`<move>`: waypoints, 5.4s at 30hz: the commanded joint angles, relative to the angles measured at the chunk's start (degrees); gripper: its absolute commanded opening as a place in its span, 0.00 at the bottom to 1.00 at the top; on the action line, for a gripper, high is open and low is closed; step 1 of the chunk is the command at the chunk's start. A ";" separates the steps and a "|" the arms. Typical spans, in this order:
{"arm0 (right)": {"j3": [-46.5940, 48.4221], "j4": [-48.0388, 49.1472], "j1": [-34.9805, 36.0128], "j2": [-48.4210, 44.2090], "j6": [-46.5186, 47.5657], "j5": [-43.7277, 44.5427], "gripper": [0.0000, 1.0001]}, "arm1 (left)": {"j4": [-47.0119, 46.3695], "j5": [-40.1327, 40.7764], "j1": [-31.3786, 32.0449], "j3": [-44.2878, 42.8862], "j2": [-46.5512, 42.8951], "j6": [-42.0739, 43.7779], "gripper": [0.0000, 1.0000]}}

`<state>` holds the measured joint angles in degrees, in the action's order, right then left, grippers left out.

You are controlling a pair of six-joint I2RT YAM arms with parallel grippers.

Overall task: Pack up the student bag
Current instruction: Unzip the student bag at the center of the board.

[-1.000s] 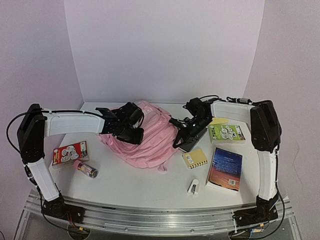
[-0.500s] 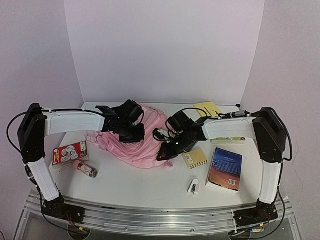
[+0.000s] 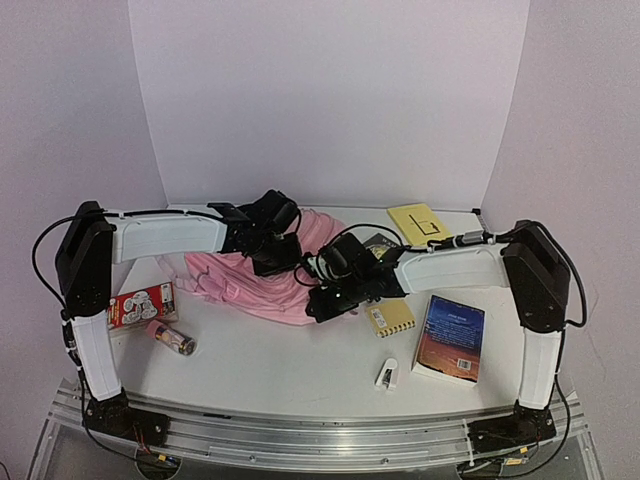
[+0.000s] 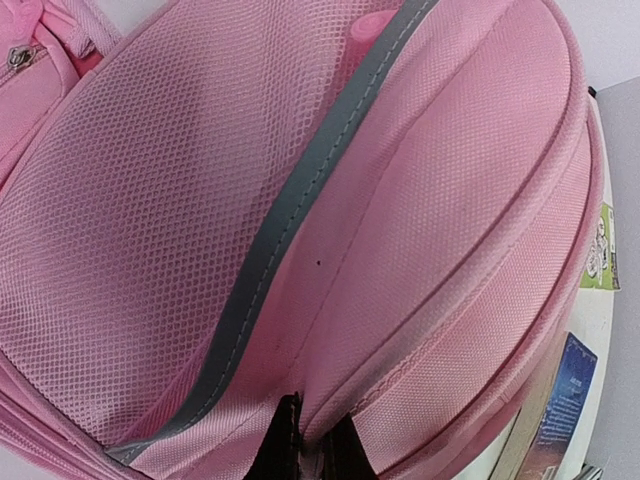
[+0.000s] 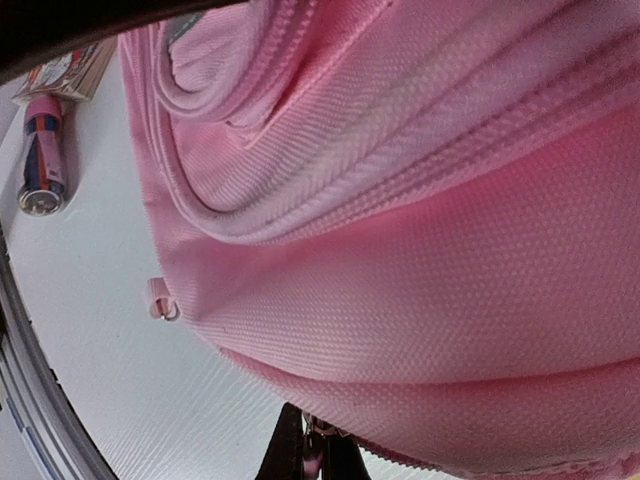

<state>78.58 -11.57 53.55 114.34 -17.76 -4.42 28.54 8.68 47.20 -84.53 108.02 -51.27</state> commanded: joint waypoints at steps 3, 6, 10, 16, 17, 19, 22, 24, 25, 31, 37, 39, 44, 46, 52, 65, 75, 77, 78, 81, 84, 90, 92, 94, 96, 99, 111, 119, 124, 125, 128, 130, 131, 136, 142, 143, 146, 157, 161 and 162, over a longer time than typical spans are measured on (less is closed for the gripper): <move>-1.78 0.71 -2.63 -2.30 -3.82 1.08 0.00 | -5.60 -1.13 -0.27 -9.09 1.27 4.10 0.00; -1.13 -0.50 -7.49 -2.09 -4.04 -5.21 0.00 | -2.03 -1.62 -0.23 -9.47 1.45 11.31 0.20; 0.69 -1.67 -13.23 -0.89 -2.28 -17.36 0.00 | -3.27 -3.89 -0.27 -4.36 -3.38 22.41 0.74; 4.33 -4.48 -18.39 1.57 -3.13 -25.79 0.00 | -4.80 -3.66 -0.27 3.49 -13.81 48.39 1.00; 4.78 -4.99 -18.84 1.85 -2.87 -26.05 0.00 | -5.02 -2.85 -0.27 5.32 -15.48 53.23 1.00; 6.40 -7.32 -19.48 2.67 -1.74 -26.86 0.00 | -6.73 -2.58 -0.38 11.72 -19.70 66.67 1.00; 8.84 -10.57 -19.86 3.76 -0.42 -28.04 0.00 | -5.59 -2.06 -0.61 15.99 -21.60 79.62 1.00; 9.70 -11.61 -19.89 3.81 -0.04 -28.38 0.00 | -3.79 -0.71 -1.59 15.95 -20.18 83.92 0.99; 9.92 -11.90 -19.89 3.79 0.12 -28.58 0.00 | -3.10 -0.56 -2.59 15.42 -18.98 85.29 0.99; 11.24 -12.55 -19.87 3.94 -0.82 -30.81 0.00 | 1.20 -1.93 -4.92 10.60 -11.73 91.72 0.85; 11.69 -12.66 -19.89 3.66 -1.88 -31.99 0.00 | 0.50 -0.37 -6.24 8.23 -6.47 93.91 0.71; 11.74 -12.68 -19.89 3.52 -1.98 -32.16 0.00 | -0.08 0.11 -6.44 8.02 -5.48 94.42 0.67; 12.82 -12.68 -19.85 3.76 -2.64 -34.06 0.00 | 1.69 0.57 -6.80 5.49 -3.23 93.56 0.26; 13.51 -12.77 -19.89 3.86 -2.64 -34.88 0.00 | 1.07 0.74 -7.09 5.74 -3.96 93.06 0.01; 17.27 -13.02 -19.70 4.28 -3.01 -37.85 0.00 | -3.10 0.88 -7.38 8.96 -11.15 90.31 0.00; 23.32 -29.63 -21.52 5.60 1.25 -26.99 0.00 | -8.05 -2.34 -7.36 6.72 -10.18 74.91 0.00; 12.70 -29.84 -22.98 -0.81 8.69 -25.62 0.00 | -14.47 -3.31 -7.30 3.98 -7.67 49.27 0.00; 12.28 -29.14 -22.93 -1.09 9.34 -26.77 0.00 | -12.17 -2.79 -7.28 1.76 -6.46 45.29 0.00; 12.16 -28.34 -22.78 -1.19 9.28 -27.68 0.00 | -10.88 -3.21 -7.22 0.89 -5.79 43.97 0.00; 11.45 -25.32 -21.11 -1.85 9.87 -27.70 0.00 | -8.83 -3.43 -6.83 0.21 -4.45 41.54 0.00; 11.72 -23.87 -18.88 -1.97 11.48 -24.13 0.00 | -9.11 -4.73 -6.60 1.16 -4.93 40.44 0.00; 11.20 -21.95 -14.76 -1.58 12.41 -17.23 0.00 | -9.13 -8.28 -5.43 1.62 -6.39 36.76 0.00; 10.44 -20.35 -12.67 -1.93 13.05 -12.97 0.00 | -9.65 -9.71 -5.14 1.70 -6.81 35.73 0.00; 8.42 -16.09 -10.74 -2.54 12.41 -10.65 0.00 | -9.56 -11.21 -5.00 1.39 -6.92 34.15 0.00; 6.09 -11.44 -9.51 -3.08 10.94 -9.38 0.00 | -8.70 -12.19 -4.88 0.69 -6.87 32.54 0.00; 3.26 -4.74 -7.92 -3.24 9.33 -4.99 0.00 | -9.75 -15.12 -4.79 1.07 -7.52 31.18 0.00; 0.10 10.91 0.68 0.86 14.74 4.18 0.00 | -9.82 -20.65 -4.40 -1.13 -7.66 24.62 0.00; 2.15 12.91 3.20 5.37 17.26 -5.65 0.00 | -10.12 -20.37 -4.31 -2.26 -7.16 22.29 0.00; 3.90 14.51 3.74 8.16 19.94 -7.20 0.00 | -9.93 -19.66 -4.05 -2.04 -7.01 21.76 0.00; 4.18 15.87 3.74 8.57 19.68 -7.65 0.00 | -10.25 -19.87 -4.05 -1.75 -7.10 21.47 0.00; -0.58 31.21 3.70 8.66 14.99 -8.71 0.00 | -11.03 -20.52 -4.05 -1.51 -7.04 20.26 0.00; -4.37 40.07 3.77 8.30 12.60 -8.35 0.00 | -11.67 -20.70 -4.03 -1.18 -7.17 19.61 0.00; -5.69 42.48 3.74 8.25 12.36 -7.99 0.00 | -12.02 -20.79 -4.04 -0.97 -7.27 19.28 0.00; -7.45 47.59 3.70 8.57 11.72 -4.53 0.00 | -12.61 -20.09 -4.05 -0.05 -8.23 17.16 0.00; -7.46 54.23 3.70 11.14 9.06 -4.86 0.03 | -12.82 -18.47 -4.05 0.52 -9.38 16.93 0.00; -7.57 54.26 3.72 11.08 8.99 -4.77 0.03 | -12.49 -17.82 -4.05 0.48 -9.38 17.15 0.00; -9.18 54.15 3.75 9.66 8.91 -2.83 0.07 | -11.53 -16.92 -4.05 0.84 -9.80 19.00 0.00; -26.11 50.63 3.59 -5.58 6.79 16.83 0.74 | -11.43 -13.35 -4.05 8.79 -15.16 30.34 0.00; -28.55 37.58 3.47 -14.21 3.54 20.76 0.86 | -12.69 -14.55 -4.05 10.82 -15.97 34.45 0.00; -28.94 34.38 3.41 -16.42 2.67 21.12 0.87 | -12.91 -15.34 -4.05 11.20 -16.00 35.90 0.00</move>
<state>50.54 33.28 57.34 107.12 -11.62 10.10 21.88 -4.94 43.08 -74.15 96.05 -20.56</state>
